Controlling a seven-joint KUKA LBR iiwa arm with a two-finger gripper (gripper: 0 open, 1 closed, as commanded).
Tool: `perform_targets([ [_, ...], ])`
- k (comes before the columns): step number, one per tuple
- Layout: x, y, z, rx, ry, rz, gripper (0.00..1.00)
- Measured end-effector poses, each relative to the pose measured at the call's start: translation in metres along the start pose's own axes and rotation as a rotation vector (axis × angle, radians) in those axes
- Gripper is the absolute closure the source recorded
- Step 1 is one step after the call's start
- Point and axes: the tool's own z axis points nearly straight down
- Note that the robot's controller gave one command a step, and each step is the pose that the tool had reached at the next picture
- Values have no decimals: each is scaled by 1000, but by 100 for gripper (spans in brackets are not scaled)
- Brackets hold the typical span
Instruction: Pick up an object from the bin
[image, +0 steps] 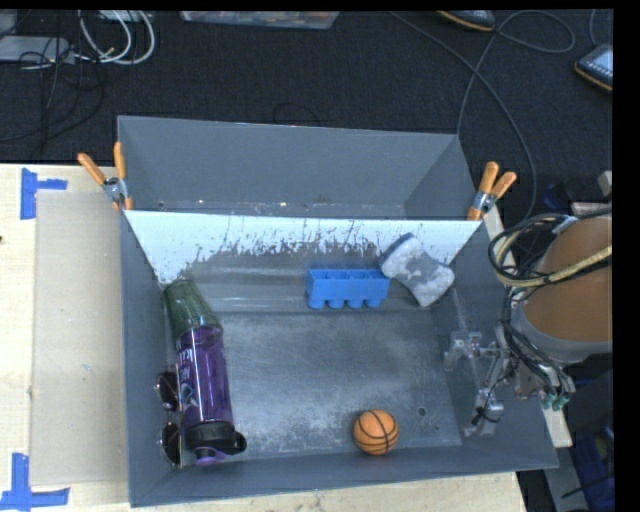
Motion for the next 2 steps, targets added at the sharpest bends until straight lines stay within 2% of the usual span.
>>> perform_targets([
  [1, -2, 1, -4, 2, -7, -5, 0],
  [2, -4, 9, 50, 3, -9, -346, 0],
])
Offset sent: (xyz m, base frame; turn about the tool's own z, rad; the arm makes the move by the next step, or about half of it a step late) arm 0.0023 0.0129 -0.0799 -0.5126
